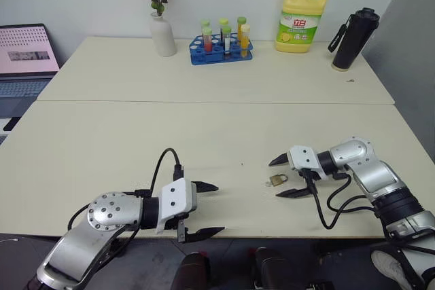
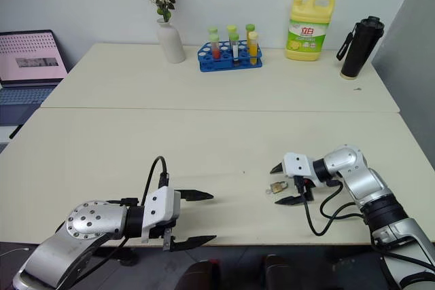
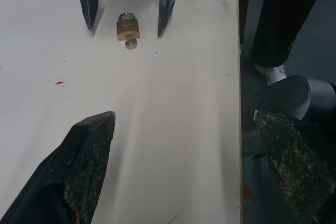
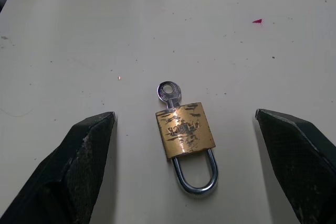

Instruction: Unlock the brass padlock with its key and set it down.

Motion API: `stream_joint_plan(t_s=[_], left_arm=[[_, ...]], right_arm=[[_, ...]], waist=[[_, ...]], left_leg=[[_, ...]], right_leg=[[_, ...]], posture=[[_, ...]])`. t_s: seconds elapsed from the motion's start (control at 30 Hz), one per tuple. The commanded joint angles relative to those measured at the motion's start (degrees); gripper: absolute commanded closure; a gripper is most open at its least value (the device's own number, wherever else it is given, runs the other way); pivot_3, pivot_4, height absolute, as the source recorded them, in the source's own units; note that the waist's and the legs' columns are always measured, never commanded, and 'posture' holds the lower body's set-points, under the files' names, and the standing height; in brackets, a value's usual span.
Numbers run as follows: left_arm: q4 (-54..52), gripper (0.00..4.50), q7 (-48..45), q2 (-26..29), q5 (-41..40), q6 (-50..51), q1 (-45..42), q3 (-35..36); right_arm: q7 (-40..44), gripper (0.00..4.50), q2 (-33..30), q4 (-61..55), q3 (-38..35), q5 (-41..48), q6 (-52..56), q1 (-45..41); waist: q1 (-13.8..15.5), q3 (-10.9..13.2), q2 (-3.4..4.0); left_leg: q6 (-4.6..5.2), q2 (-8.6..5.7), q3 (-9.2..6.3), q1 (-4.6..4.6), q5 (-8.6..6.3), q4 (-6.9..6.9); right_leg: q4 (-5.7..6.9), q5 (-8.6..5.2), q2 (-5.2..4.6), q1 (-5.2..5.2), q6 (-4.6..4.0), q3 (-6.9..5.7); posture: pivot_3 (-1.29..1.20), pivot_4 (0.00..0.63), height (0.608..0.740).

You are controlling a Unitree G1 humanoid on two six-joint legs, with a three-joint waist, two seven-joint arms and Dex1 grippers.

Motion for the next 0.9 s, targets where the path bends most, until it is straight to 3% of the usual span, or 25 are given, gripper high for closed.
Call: stream_joint_plan(t_s=[0.03,0.1,0.2,0.5,0.8,0.9], left_arm=[[-0.8,0.06,-0.2,0.4,0.3,-1.7,-0.5,0.7],[-0.7,0.06,-0.2,0.4,0.3,-1.9,-0.5,0.8],[-0.6,0.0,-0.2,0.4,0.7,-2.3,-0.4,0.5],[0.1,0.0,-0.3,0.3,1.3,-3.0,-0.1,0.5],[4.2,0.0,3.3,-3.9,-2.1,1.9,-5.4,2.6],[6.6,0.0,5.2,-6.1,-3.3,4.5,-8.7,3.2]], right_arm=[[0.8,0.0,0.1,0.8,0.1,-0.7,-1.1,-0.9],[0.8,0.0,0.2,1.2,0.1,-1.0,-1.2,-1.0],[0.3,0.56,0.3,2.8,0.5,-2.2,-2.0,-1.1],[-1.3,3.52,-0.1,4.4,1.1,-4.3,-6.4,-1.3],[-7.6,3.56,-3.1,-12.3,-4.5,-2.5,-7.1,4.3],[-14.3,3.56,-3.5,-17.2,-6.1,-6.6,-10.7,7.1]], waist=[[0.0,0.0,0.0],[0.0,0.0,0.0],[0.0,0.0,0.0],[0.0,0.0,-0.02],[0.2,0.0,-0.02],[0.2,0.0,-0.02]], left_leg=[[0.0,0.0,0.01,0.01,0.0,0.0],[0.0,0.01,0.01,0.02,0.0,0.0],[0.0,0.0,0.01,0.02,0.0,0.0],[0.02,0.01,0.05,0.22,0.02,0.05],[0.02,-0.01,-0.02,0.08,0.03,0.04],[0.02,-0.02,-0.05,0.01,0.03,0.04]], right_leg=[[0.0,0.0,0.0,0.0,0.0,0.01],[0.01,0.0,0.0,0.0,0.0,0.01],[0.01,0.0,0.0,0.01,0.0,0.01],[0.1,0.01,0.01,0.13,0.0,0.05],[0.1,0.01,0.01,0.06,0.01,-0.02],[0.08,0.0,0.02,0.03,0.01,-0.04]], posture=[[0.0,0.15,0.74],[0.0,0.15,0.74],[0.0,0.15,0.74],[0.0,0.15,0.74],[0.0,0.15,0.74],[0.0,0.15,0.74]])
